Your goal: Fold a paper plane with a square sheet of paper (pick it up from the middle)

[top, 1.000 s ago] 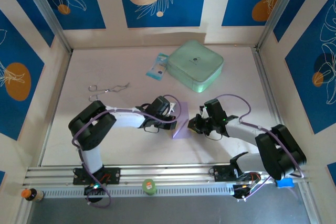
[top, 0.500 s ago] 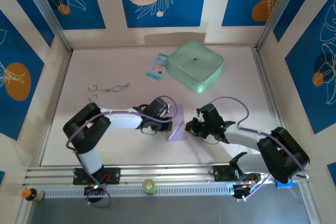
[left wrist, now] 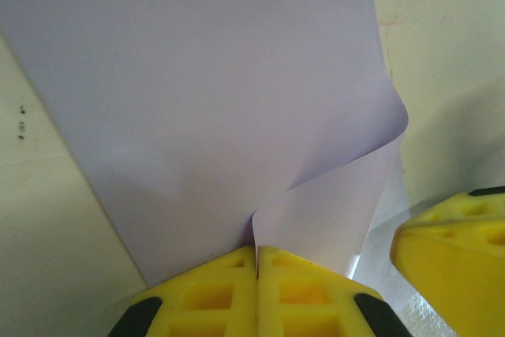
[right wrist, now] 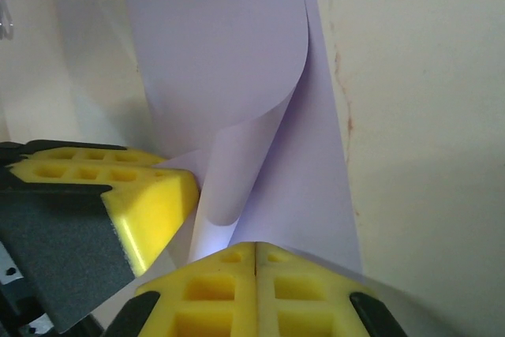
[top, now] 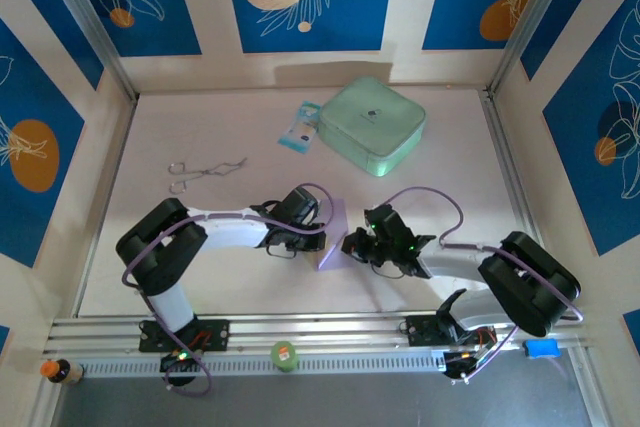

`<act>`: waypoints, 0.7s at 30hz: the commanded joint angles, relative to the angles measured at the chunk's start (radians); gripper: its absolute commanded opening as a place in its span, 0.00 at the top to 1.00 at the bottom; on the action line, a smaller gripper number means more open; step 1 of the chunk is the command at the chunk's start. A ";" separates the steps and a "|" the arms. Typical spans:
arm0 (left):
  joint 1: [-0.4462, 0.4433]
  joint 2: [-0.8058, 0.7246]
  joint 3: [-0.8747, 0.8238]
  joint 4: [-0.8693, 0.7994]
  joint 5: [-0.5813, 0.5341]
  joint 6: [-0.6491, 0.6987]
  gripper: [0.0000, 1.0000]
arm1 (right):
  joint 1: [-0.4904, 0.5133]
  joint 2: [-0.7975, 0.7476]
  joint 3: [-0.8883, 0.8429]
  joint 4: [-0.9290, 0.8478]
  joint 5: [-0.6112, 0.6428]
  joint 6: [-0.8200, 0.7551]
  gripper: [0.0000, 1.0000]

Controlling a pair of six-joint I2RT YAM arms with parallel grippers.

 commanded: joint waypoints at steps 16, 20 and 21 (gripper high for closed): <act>0.004 -0.003 -0.015 -0.043 -0.027 -0.014 1.00 | 0.032 0.087 -0.017 0.117 0.038 0.052 1.00; 0.004 -0.006 -0.015 -0.047 -0.033 -0.015 1.00 | 0.032 0.040 -0.028 0.068 0.071 0.050 1.00; 0.004 -0.007 -0.015 -0.045 -0.034 -0.016 1.00 | 0.032 0.030 -0.023 0.059 0.069 0.041 1.00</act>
